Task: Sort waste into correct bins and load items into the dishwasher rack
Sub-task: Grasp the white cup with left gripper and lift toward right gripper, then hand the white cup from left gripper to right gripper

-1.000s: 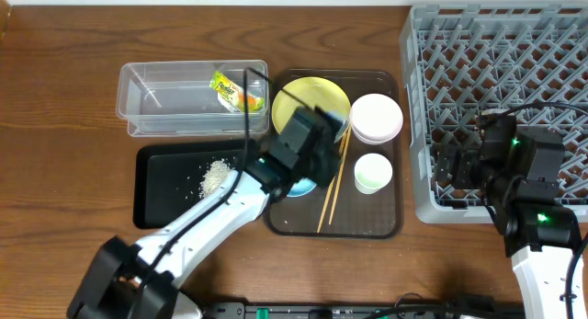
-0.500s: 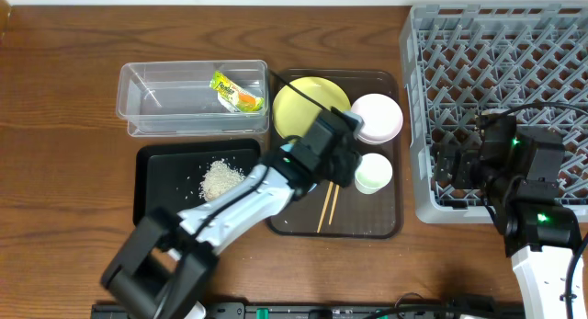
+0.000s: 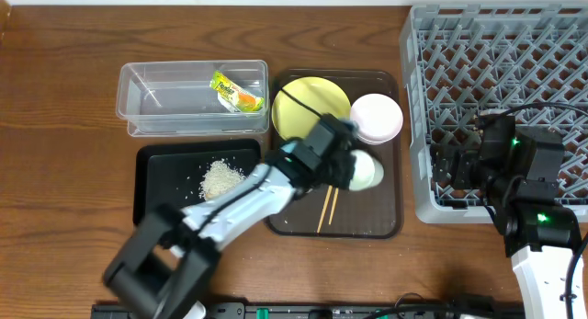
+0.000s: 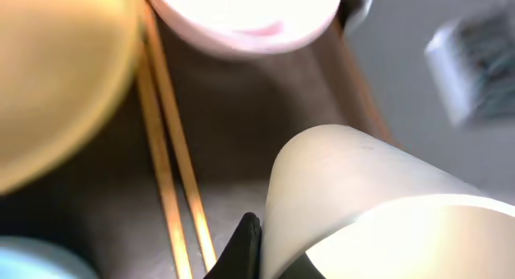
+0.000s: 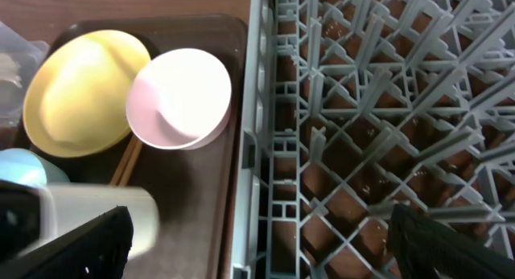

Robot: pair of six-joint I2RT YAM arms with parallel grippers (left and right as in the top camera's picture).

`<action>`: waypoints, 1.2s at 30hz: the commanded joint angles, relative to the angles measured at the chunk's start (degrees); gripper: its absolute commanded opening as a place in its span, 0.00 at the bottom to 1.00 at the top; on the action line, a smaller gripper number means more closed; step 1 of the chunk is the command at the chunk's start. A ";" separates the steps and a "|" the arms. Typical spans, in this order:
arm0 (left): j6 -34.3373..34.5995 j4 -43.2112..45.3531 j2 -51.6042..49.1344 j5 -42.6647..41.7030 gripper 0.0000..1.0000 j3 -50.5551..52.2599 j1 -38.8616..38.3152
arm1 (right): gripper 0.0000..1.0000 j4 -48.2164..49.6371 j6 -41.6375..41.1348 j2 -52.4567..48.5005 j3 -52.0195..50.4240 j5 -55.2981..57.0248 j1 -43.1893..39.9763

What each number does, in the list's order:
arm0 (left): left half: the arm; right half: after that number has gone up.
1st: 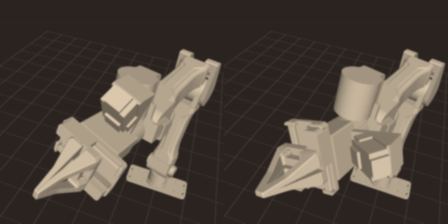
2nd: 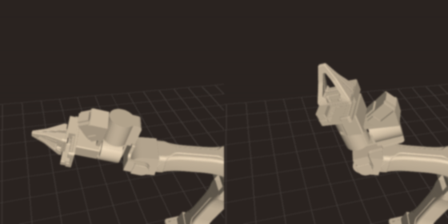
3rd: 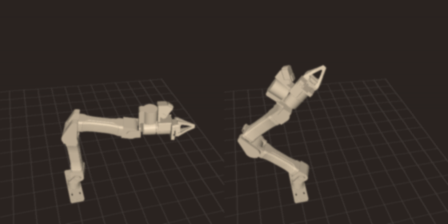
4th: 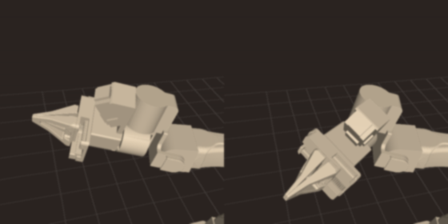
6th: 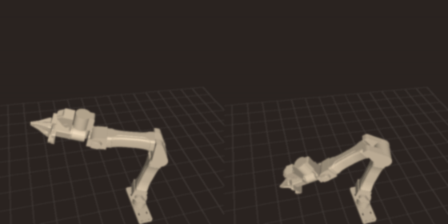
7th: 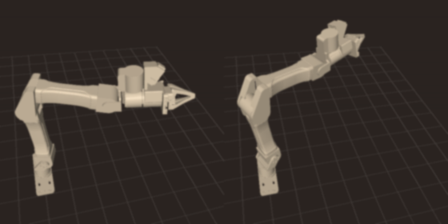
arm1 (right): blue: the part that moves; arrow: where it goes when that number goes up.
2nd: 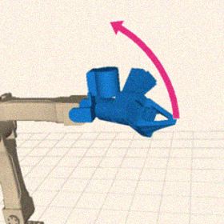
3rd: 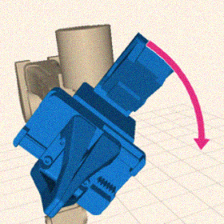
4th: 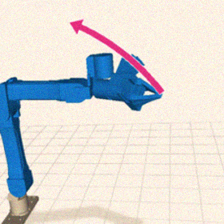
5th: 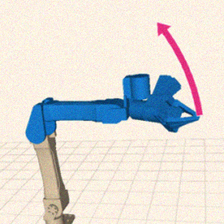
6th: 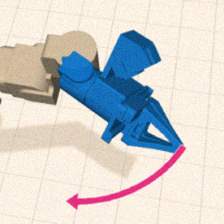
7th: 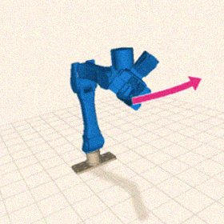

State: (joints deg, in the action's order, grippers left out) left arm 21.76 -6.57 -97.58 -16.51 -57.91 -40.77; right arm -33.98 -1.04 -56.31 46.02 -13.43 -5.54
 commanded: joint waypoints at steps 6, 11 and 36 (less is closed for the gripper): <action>23.80 9.14 5.97 -26.84 0.06 -0.46 13.77 | 0.87 0.85 4.79 -1.75 1.11 -21.35 0.59; 34.21 18.23 5.07 -45.03 0.06 -0.46 18.67 | 0.98 1.55 10.34 -6.84 1.11 -41.11 0.59; 37.70 20.44 5.09 -53.31 0.06 -0.46 13.49 | 0.82 27.17 5.11 -19.45 1.11 -72.54 5.05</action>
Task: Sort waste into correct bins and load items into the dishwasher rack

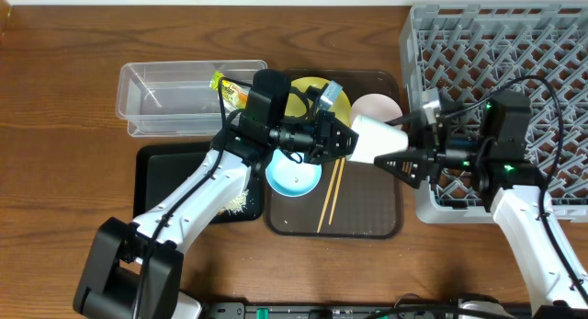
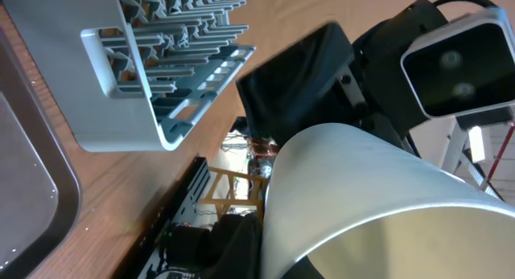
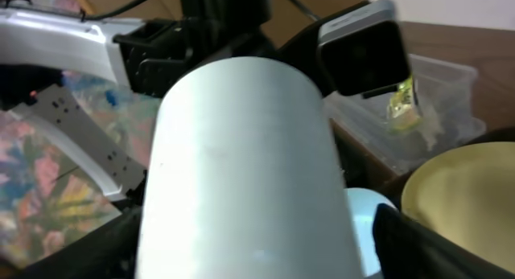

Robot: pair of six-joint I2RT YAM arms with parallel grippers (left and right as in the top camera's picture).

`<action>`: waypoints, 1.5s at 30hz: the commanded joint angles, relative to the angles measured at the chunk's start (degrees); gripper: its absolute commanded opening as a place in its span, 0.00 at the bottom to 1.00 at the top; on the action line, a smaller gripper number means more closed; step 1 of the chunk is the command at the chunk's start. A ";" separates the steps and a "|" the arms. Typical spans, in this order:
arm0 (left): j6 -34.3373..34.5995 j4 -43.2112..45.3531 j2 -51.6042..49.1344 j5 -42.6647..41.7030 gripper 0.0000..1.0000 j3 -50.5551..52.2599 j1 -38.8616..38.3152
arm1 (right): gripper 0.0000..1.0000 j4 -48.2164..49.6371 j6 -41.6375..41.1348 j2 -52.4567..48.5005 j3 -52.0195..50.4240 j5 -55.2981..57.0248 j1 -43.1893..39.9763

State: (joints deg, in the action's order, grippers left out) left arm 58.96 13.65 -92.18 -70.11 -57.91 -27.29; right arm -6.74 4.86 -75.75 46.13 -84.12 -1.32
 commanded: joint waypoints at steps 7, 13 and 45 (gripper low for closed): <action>0.52 0.22 -0.31 0.26 0.06 -0.46 -0.02 | 0.68 -0.07 -0.76 -0.02 1.01 -1.20 0.87; 0.44 0.22 -0.31 0.26 0.07 -0.46 0.00 | 0.61 0.85 -0.76 -0.02 1.01 -0.92 0.85; -46.25 -52.92 27.17 55.30 0.51 -0.46 19.21 | 0.52 -51.49 -11.10 2.51 24.22 95.34 -7.52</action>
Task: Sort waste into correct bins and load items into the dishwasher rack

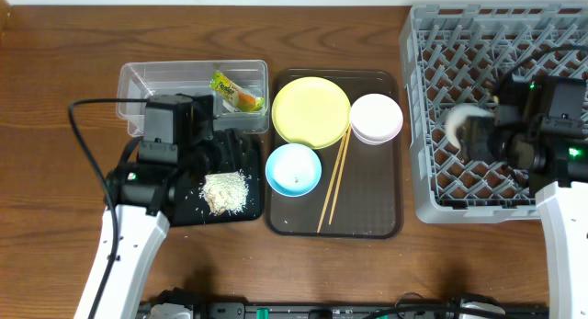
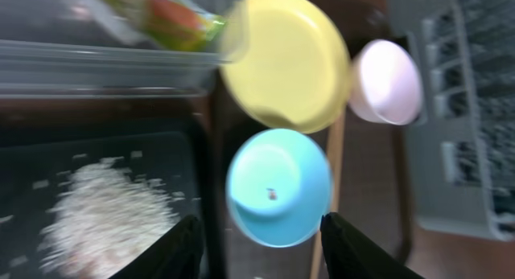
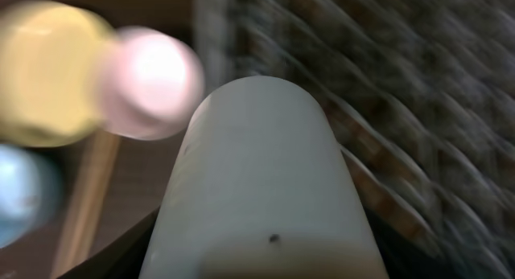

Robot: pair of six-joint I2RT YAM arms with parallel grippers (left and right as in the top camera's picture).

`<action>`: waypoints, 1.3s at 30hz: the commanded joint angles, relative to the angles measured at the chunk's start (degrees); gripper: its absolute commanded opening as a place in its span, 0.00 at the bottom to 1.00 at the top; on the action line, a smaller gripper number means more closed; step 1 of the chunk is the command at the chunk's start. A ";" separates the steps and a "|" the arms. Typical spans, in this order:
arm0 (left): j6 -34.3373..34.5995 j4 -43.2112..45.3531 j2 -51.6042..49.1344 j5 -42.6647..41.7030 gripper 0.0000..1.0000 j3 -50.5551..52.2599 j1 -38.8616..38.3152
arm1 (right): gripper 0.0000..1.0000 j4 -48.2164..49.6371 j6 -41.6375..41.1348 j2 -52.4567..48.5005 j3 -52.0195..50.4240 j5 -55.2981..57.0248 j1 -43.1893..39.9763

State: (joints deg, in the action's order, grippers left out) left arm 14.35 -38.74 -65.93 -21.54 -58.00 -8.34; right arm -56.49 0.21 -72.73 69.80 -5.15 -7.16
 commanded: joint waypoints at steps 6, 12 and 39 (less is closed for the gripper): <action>-1.62 -1.11 0.66 6.80 0.51 -0.37 0.24 | 0.55 -2.86 -8.11 -4.37 -0.20 17.22 -5.99; -1.60 -1.11 0.55 6.80 0.51 -0.37 0.24 | 0.55 -2.27 -8.44 -10.38 -0.17 12.66 -10.75; -1.62 -3.28 0.55 6.99 0.57 -0.37 0.24 | 0.84 1.95 -6.75 -12.96 3.91 -1.53 -10.56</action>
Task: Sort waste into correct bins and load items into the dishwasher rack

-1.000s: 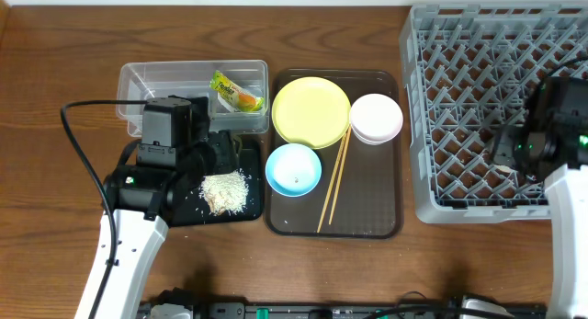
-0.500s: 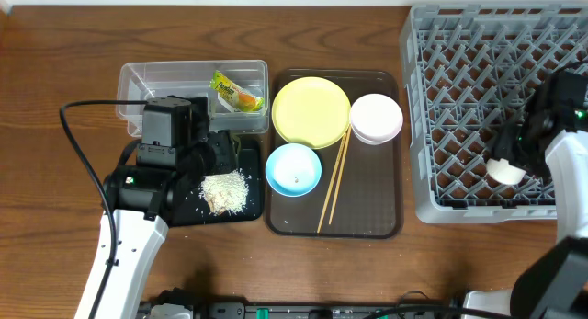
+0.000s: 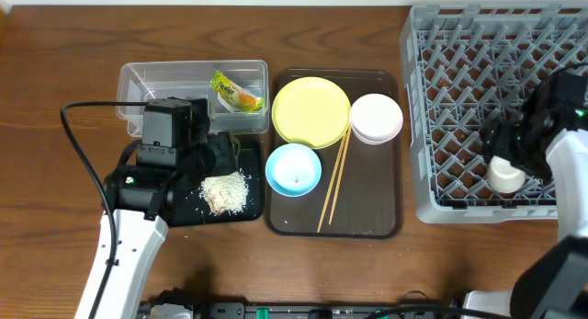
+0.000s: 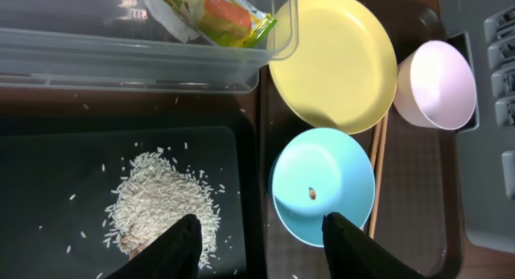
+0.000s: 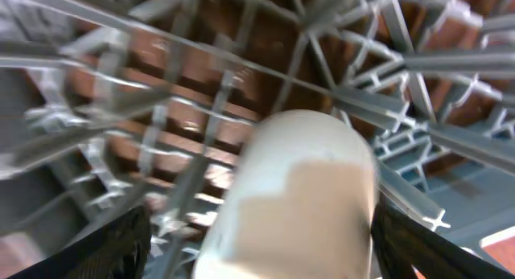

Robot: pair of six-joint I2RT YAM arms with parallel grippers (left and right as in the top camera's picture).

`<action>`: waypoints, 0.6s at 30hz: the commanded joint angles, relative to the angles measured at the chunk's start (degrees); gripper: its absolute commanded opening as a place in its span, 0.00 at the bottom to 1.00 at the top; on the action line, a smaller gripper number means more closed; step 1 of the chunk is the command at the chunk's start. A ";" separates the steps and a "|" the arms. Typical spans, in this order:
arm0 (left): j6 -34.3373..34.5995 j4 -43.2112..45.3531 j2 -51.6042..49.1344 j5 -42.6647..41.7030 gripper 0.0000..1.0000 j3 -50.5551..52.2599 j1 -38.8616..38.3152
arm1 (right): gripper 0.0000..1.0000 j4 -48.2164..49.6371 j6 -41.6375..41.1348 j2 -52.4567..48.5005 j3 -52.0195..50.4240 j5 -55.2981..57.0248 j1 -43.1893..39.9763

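Note:
A white cup point(image 3: 505, 175) sits low among the tines of the grey dishwasher rack point(image 3: 432, 108), near its front edge. My right gripper point(image 3: 510, 149) is shut on it; in the right wrist view the cup point(image 5: 298, 198) fills the space between the fingers over the rack point(image 5: 161, 70). My left gripper point(image 4: 261, 247) stands open and empty above the seam between the black tray and the brown tray point(image 3: 367, 209). On the brown tray are a yellow plate point(image 3: 310, 112), a pink bowl point(image 3: 377, 118), a blue bowl point(image 3: 293, 169) and chopsticks point(image 3: 333, 181).
A clear bin point(image 3: 165, 89) at the back left holds a green-orange wrapper point(image 3: 234, 91). The black tray point(image 3: 250, 210) in front of it carries a heap of rice point(image 3: 225, 190). The left arm's cable loops over the table's left side.
My right gripper was holding the cup above the rack's left-middle part; now the cup is lower, in the rack's front right part. The left gripper has barely shifted over the trays.
My left gripper was first shut on the white cup over the brown tray. Then it held the cup out to the right gripper at the rack's edge. Later the left gripper was open over the black tray and the right held the cup over the rack, now down in it.

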State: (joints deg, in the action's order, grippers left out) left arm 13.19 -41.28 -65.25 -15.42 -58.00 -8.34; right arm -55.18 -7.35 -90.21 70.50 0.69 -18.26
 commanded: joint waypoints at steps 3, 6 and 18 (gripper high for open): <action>0.09 -2.86 -0.26 3.65 0.62 -0.37 0.24 | 0.84 2.62 2.38 7.74 4.17 -13.00 1.95; 3.28 -6.19 -0.28 9.60 0.63 -0.37 0.26 | 0.83 5.03 3.37 10.01 4.17 -17.49 4.66; 4.90 -8.39 -0.28 13.33 0.64 -0.37 0.28 | 0.78 7.63 2.51 4.52 3.63 -13.42 23.76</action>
State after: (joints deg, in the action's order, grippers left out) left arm 17.41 -49.50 -65.28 -3.68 -57.98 -8.34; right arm -47.55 -4.19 -83.22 74.28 -14.52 2.31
